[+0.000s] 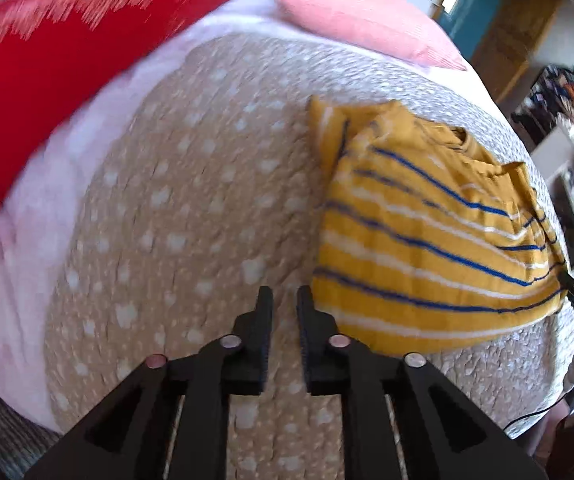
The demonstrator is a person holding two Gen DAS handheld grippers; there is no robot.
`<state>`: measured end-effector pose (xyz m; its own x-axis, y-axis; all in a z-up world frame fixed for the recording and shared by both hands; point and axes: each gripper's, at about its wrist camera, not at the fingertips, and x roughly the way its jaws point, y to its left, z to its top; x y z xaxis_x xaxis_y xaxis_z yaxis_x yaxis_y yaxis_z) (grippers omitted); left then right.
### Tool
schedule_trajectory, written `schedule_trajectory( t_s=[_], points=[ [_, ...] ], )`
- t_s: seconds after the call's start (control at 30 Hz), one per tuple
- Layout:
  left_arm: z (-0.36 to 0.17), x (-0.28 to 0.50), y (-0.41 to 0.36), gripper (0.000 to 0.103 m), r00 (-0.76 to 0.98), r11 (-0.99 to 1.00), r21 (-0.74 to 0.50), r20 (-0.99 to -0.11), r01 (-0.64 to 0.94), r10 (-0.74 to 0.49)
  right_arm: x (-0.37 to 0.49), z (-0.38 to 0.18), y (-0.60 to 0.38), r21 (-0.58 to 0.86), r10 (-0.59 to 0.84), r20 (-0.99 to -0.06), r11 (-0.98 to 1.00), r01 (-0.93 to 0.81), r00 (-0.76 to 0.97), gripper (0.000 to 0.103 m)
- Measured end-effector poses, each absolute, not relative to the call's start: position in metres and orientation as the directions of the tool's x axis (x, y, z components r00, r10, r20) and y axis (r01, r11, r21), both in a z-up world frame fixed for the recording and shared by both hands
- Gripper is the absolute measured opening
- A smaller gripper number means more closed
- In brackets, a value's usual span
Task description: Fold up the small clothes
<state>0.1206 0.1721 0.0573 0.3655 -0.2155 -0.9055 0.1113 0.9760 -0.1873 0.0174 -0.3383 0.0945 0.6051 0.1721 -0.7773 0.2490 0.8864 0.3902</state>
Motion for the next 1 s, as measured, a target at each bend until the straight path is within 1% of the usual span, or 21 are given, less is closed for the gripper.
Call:
schedule_trajectory(
  t_s=[0.1,0.17,0.23,0.3,0.37,0.4,0.43,0.5,0.57,0.6,0.67,0.7,0.73,0.77,0.83,0.9,0.97,1.0],
  points=[
    [0.049,0.110,0.191,0.018,0.369,0.972,-0.225,-0.899,0.069,-0.234,0.009,0.120,-0.330,0.353,0.105,-0.730,0.905,0.240,0.676,0.041],
    [0.051,0.101,0.193,0.020,0.395,0.974,-0.216,-0.891,0.065,-0.224,0.019,0.137,-0.310,0.299,0.095,-0.707,0.938,0.176,0.701,0.041],
    [0.054,0.091,0.196,0.025,0.422,0.970,-0.235,-0.875,0.062,-0.239,0.036,0.144,-0.288,0.295,0.145,-0.700,0.950,0.099,0.699,0.041],
    [0.057,0.082,0.197,0.032,0.438,0.960,-0.273,-0.856,0.065,-0.274,0.064,0.142,-0.261,0.342,0.251,-0.700,0.940,0.005,0.668,0.041],
    [0.060,0.075,0.196,0.035,0.451,0.948,-0.310,-0.838,0.074,-0.309,0.090,0.132,-0.241,0.381,0.324,-0.717,0.924,-0.042,0.617,0.041],
    [0.062,0.071,0.195,0.036,0.457,0.942,-0.327,-0.827,0.081,-0.326,0.105,0.124,-0.233,0.377,0.331,-0.737,0.925,-0.047,0.589,0.041],
    [0.063,0.069,0.194,0.037,0.461,0.938,-0.337,-0.821,0.085,-0.337,0.117,0.116,-0.230,0.362,0.319,-0.761,0.932,-0.039,0.565,0.040],
    [0.063,0.065,0.194,0.042,0.465,0.928,-0.360,-0.809,0.092,-0.360,0.145,0.100,-0.237,0.262,0.205,-0.810,0.965,0.026,0.549,0.040],
    [0.062,0.064,0.194,0.043,0.466,0.921,-0.378,-0.801,0.093,-0.376,0.164,0.088,-0.266,0.149,0.035,-0.836,0.975,0.165,0.547,0.040],
    [0.061,0.063,0.195,0.044,0.465,0.917,-0.387,-0.797,0.096,-0.385,0.167,0.085,-0.280,0.166,0.026,-0.837,0.964,0.208,0.547,0.040],
    [0.058,0.065,0.196,0.045,0.466,0.910,-0.404,-0.790,0.096,-0.399,0.168,0.085,-0.308,0.273,0.066,-0.824,0.917,0.291,0.563,0.038],
    [0.056,0.067,0.196,0.045,0.466,0.908,-0.409,-0.788,0.094,-0.403,0.167,0.089,-0.311,0.282,0.062,-0.819,0.909,0.306,0.571,0.038],
    [0.053,0.070,0.195,0.045,0.464,0.906,-0.413,-0.788,0.090,-0.405,0.166,0.095,-0.309,0.260,0.035,-0.816,0.914,0.312,0.577,0.039],
    [0.051,0.072,0.195,0.045,0.460,0.904,-0.420,-0.789,0.083,-0.408,0.164,0.106,-0.301,0.189,-0.029,-0.812,0.932,0.309,0.583,0.042],
    [0.045,0.079,0.191,0.046,0.450,0.890,-0.450,-0.782,0.073,-0.432,0.160,0.122,-0.288,0.129,-0.063,-0.801,0.953,0.275,0.595,0.046],
    [0.042,0.083,0.184,0.047,0.448,0.879,-0.469,-0.771,0.080,-0.452,0.157,0.141,-0.264,0.139,-0.018,-0.788,0.968,0.207,0.615,0.049],
    [0.037,0.089,0.176,0.048,0.453,0.870,-0.487,-0.761,0.075,-0.464,0.159,0.151,-0.232,0.199,0.080,-0.788,0.971,0.129,0.610,0.059],
    [0.033,0.094,0.171,0.052,0.461,0.860,-0.506,-0.750,0.063,-0.475,0.161,0.152,-0.214,0.233,0.140,-0.795,0.969,0.084,0.590,0.061]
  ],
)
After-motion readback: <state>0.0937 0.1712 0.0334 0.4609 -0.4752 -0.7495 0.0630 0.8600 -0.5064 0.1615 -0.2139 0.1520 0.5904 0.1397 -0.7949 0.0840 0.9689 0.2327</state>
